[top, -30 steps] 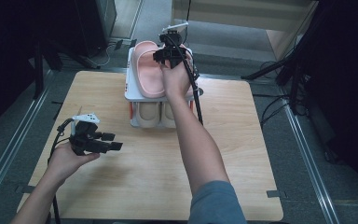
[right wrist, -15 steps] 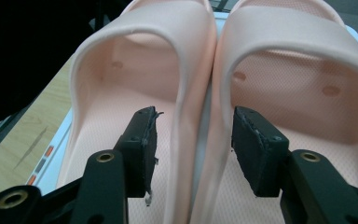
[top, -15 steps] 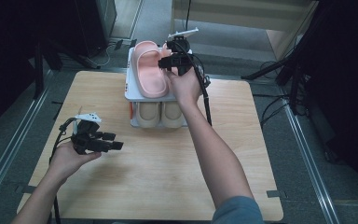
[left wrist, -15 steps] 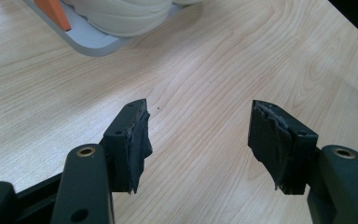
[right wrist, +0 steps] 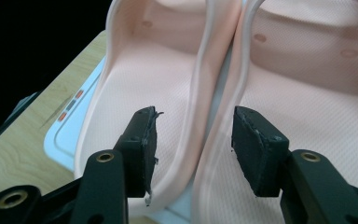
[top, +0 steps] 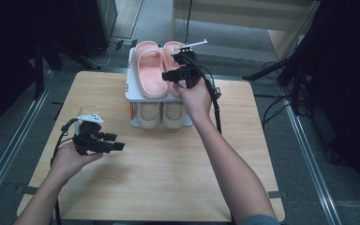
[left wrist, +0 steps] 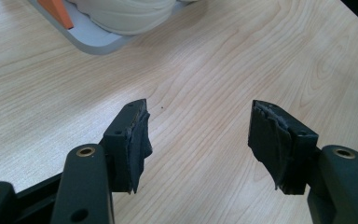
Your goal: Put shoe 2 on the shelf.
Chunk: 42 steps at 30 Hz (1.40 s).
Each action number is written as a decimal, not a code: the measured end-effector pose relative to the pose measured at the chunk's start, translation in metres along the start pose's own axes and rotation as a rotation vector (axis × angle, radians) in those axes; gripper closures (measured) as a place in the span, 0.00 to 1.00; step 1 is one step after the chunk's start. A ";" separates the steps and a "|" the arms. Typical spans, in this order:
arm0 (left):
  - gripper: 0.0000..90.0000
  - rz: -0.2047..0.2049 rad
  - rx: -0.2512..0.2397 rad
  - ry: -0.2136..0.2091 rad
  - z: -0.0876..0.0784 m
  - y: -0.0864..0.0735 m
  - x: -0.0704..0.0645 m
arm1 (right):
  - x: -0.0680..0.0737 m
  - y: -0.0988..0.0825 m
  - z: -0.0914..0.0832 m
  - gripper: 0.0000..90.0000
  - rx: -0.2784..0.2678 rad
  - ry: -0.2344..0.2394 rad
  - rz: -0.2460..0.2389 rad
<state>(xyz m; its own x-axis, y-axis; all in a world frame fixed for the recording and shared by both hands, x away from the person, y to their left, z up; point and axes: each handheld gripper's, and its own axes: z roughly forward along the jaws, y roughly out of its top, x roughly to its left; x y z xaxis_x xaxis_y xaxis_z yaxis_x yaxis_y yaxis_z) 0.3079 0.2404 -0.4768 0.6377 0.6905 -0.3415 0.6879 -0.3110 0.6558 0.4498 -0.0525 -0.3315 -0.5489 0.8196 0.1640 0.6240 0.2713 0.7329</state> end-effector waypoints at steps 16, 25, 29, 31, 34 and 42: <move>0.43 0.014 0.037 0.013 0.007 0.001 -0.002 | 0.001 -0.040 -0.032 0.57 -0.016 0.103 -0.051; 0.43 0.021 0.050 0.008 0.012 0.001 -0.005 | 0.005 -0.065 -0.046 0.56 -0.007 0.166 -0.085; 0.43 0.024 0.053 0.012 0.013 0.002 -0.005 | 0.002 -0.076 -0.048 0.56 -0.008 0.196 -0.103; 0.42 0.023 0.055 0.010 0.014 0.002 -0.006 | 0.001 -0.082 -0.049 0.56 -0.006 0.201 -0.103; 0.42 0.026 0.059 0.009 0.015 0.002 -0.006 | -0.003 -0.091 -0.050 0.56 -0.006 0.215 -0.110; 0.42 0.028 0.066 0.012 0.017 0.002 -0.007 | -0.011 -0.121 -0.045 0.56 0.000 0.256 -0.177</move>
<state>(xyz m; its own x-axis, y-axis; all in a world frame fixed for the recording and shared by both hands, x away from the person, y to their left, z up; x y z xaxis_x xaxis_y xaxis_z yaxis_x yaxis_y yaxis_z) 0.3109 0.2242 -0.4842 0.6531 0.6884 -0.3155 0.6914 -0.3723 0.6192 0.3556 -0.1175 -0.3921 -0.7712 0.6061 0.1947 0.5061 0.3983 0.7650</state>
